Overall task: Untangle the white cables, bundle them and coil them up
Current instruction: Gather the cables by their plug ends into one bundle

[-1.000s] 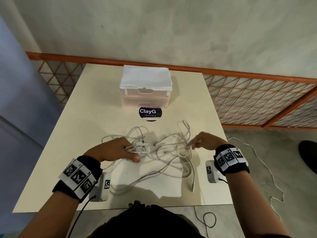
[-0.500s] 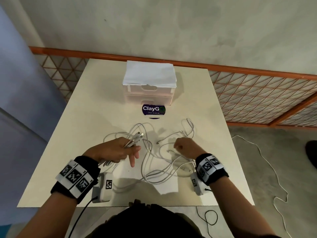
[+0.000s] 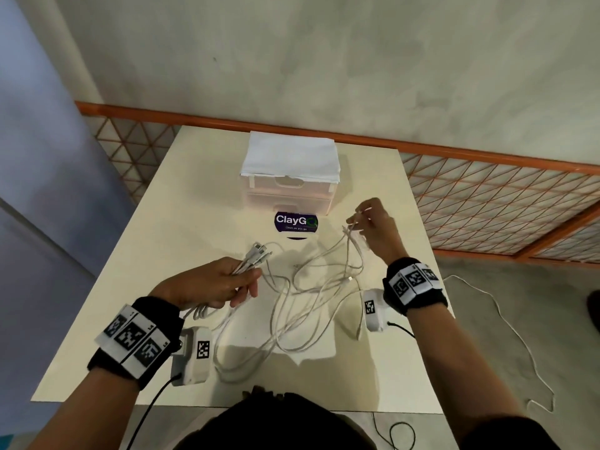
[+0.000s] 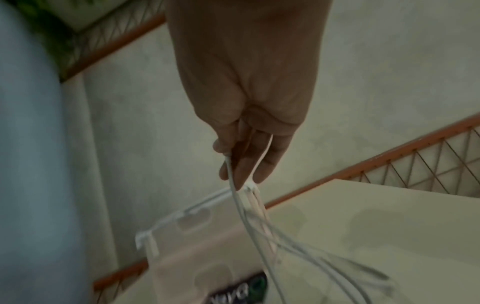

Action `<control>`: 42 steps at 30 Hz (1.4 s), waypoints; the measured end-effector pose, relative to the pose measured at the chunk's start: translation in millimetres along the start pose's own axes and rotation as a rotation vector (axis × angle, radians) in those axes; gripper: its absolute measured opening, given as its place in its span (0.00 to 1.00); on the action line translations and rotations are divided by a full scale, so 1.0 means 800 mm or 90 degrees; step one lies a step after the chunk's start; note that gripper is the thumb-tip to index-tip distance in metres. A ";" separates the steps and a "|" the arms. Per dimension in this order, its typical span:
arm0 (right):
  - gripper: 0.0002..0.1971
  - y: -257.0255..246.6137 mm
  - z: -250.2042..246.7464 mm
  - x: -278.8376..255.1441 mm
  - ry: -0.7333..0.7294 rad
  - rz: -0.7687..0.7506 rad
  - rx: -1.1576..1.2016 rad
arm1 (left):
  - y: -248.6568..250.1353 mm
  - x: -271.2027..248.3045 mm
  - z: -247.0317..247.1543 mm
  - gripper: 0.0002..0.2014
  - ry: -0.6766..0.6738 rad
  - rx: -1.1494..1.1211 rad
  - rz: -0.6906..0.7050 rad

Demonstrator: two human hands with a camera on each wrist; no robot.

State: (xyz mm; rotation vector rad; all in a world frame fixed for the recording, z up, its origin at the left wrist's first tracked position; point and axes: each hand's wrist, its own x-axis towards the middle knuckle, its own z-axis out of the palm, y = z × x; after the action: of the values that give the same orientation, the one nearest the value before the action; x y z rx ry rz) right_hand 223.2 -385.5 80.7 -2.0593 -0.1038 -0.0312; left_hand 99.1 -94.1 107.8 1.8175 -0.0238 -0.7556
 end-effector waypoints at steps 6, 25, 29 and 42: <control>0.06 -0.084 -0.006 -0.019 -0.123 -0.061 0.164 | 0.022 0.024 0.011 0.18 0.173 -0.060 0.161; 0.17 -0.043 0.061 -0.079 -0.489 0.006 0.030 | 0.061 0.035 0.036 0.16 0.323 -0.292 0.386; 0.14 -0.015 0.052 -0.065 -0.600 0.046 -0.157 | 0.062 0.026 0.034 0.17 0.375 -0.305 0.418; 0.14 0.035 0.035 -0.052 -0.446 0.033 -0.201 | 0.075 0.005 -0.009 0.16 0.487 -0.276 0.469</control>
State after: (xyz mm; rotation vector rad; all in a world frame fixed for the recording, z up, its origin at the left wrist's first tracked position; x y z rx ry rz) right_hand 183.7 -376.1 40.0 -2.2977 -0.5019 0.7513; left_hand 126.3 -112.7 159.0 1.4159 -0.0230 0.4405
